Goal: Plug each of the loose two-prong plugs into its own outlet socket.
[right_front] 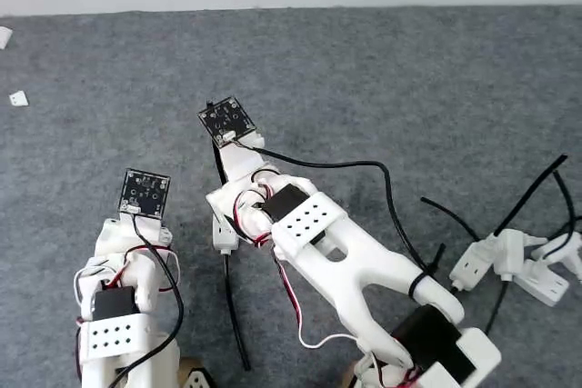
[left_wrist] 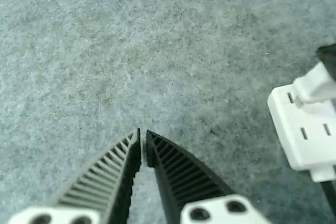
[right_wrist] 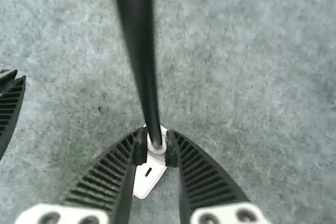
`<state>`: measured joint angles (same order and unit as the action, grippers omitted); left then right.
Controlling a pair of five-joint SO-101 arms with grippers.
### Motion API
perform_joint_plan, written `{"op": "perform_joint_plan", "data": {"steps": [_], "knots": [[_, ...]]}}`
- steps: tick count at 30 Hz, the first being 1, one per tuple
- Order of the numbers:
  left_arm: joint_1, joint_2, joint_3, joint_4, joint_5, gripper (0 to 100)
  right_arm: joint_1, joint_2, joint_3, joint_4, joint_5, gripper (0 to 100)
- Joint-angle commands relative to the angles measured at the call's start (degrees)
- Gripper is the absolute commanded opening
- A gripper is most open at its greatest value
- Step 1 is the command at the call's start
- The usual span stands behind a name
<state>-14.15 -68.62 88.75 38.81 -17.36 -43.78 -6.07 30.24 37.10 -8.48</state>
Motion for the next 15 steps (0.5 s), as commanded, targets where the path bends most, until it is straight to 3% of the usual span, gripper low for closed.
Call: {"op": "perform_joint_plan", "data": {"steps": [1,15], "knots": [[-0.4,-0.8,-0.6,-1.4,-0.9,1,1.0,-0.4,-3.1,-1.1,1.3,0.8],[-0.4,-0.8,-0.6,-1.4,-0.9,1,0.9,-0.2,-2.8,-2.8,3.6,0.8]]}}
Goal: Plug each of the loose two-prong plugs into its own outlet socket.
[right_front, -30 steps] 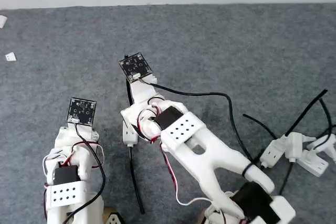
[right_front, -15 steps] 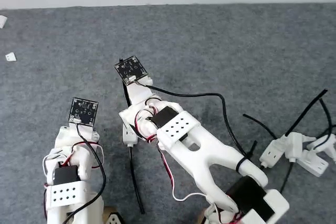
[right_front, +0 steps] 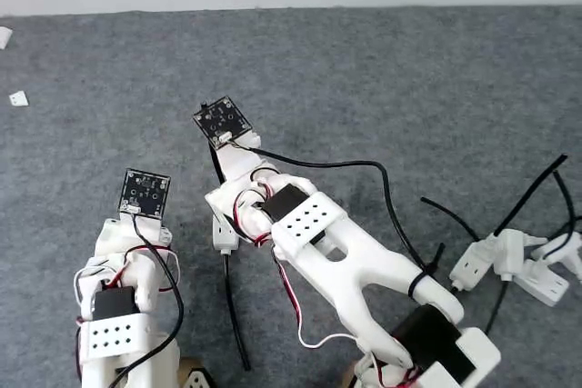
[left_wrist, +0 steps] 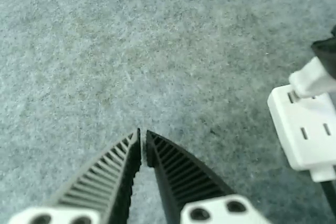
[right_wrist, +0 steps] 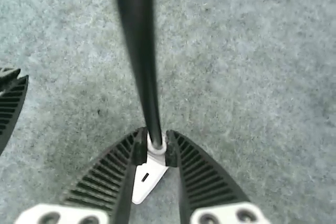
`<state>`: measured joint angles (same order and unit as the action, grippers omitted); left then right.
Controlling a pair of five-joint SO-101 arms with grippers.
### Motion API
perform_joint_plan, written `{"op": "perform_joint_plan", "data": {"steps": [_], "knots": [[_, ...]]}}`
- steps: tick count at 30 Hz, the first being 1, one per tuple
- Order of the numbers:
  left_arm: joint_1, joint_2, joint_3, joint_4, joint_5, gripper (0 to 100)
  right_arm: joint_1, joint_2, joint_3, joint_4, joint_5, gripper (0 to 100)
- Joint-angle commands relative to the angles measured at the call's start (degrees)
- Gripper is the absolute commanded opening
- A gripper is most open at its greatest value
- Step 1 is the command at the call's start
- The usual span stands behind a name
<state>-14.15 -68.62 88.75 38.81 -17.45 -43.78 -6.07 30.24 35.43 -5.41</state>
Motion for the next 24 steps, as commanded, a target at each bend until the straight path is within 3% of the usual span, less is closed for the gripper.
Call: {"op": "perform_joint_plan", "data": {"steps": [1,24], "knots": [[-0.4,-0.8,-0.6,-1.4,-0.8,1,0.9,-0.2,-2.9,-1.2,0.4,0.8],[-0.4,-0.8,-0.6,-0.7,-0.9,2,0.6,4.2,0.6,-1.4,0.0,0.8]]}}
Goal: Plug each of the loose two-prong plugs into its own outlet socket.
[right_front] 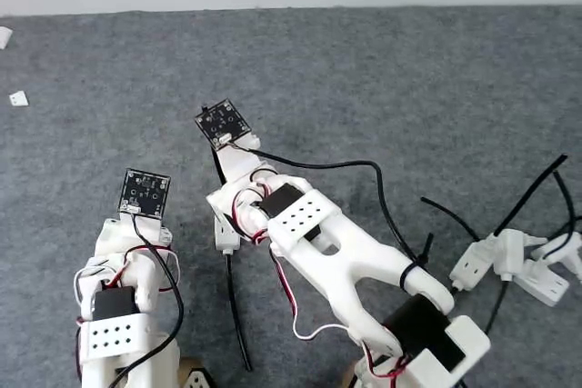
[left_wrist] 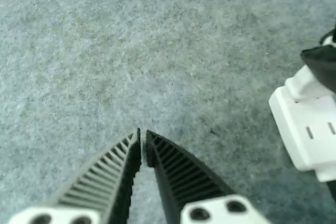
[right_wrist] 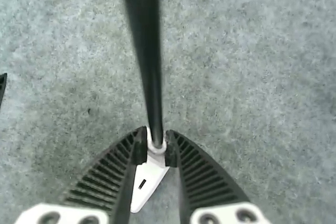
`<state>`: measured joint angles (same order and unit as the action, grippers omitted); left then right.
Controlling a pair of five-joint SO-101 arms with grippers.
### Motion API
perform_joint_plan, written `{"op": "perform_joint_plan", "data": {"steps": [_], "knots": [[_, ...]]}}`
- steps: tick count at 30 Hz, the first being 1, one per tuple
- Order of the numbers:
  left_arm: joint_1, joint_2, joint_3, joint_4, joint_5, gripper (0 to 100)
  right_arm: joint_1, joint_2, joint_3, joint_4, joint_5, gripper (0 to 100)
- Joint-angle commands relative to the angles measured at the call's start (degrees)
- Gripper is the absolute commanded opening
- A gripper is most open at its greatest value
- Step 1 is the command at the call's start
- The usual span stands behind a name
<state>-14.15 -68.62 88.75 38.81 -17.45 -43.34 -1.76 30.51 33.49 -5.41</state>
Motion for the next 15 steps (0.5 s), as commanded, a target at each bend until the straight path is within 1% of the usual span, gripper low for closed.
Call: {"op": "perform_joint_plan", "data": {"steps": [1,7,13,15], "knots": [[-0.4,-0.8,-0.6,-0.7,-0.9,2,-0.3,-0.1,1.0,0.7,0.1,0.8],[-0.4,-0.8,-0.6,-0.7,-0.9,2,-0.7,0.1,2.7,1.4,0.4,0.8],[-0.4,-0.8,-0.6,-0.7,-0.9,2,-0.8,3.2,-0.4,7.6,0.4,0.8],[-0.4,-0.8,-0.6,-0.7,-0.9,2,-2.0,3.7,-1.9,10.1,0.4,1.0]]}}
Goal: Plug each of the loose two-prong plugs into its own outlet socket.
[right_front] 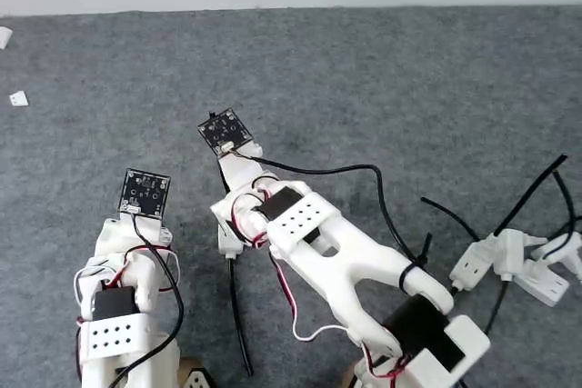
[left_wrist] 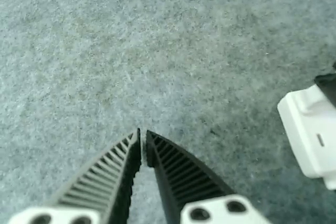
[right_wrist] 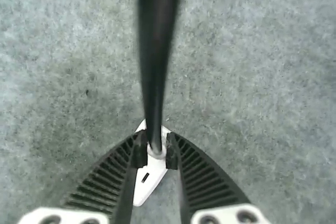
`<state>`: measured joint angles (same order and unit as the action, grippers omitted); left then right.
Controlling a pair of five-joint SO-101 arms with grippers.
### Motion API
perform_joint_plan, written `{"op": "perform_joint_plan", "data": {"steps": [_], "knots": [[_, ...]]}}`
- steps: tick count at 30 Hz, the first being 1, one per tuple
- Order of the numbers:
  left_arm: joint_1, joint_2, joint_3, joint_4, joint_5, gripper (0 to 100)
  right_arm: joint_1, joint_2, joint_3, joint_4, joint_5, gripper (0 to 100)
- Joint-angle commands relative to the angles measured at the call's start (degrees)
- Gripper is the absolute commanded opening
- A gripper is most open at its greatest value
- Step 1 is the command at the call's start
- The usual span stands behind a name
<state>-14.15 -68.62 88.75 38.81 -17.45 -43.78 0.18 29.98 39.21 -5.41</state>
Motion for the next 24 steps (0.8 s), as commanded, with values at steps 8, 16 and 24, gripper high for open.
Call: {"op": "perform_joint_plan", "data": {"steps": [8,16,24], "knots": [[-1.6,-0.8,-0.7,-0.9,-1.0,2,-7.0,4.1,-5.5,8.1,-7.9,25.1],[-5.2,-0.9,-1.3,-3.6,-0.4,2,-7.2,6.3,-8.0,8.1,-11.1,25.8],[-11.5,-0.4,-4.1,-4.3,3.8,2,-11.6,10.2,-12.6,8.2,-13.8,25.5]]}}
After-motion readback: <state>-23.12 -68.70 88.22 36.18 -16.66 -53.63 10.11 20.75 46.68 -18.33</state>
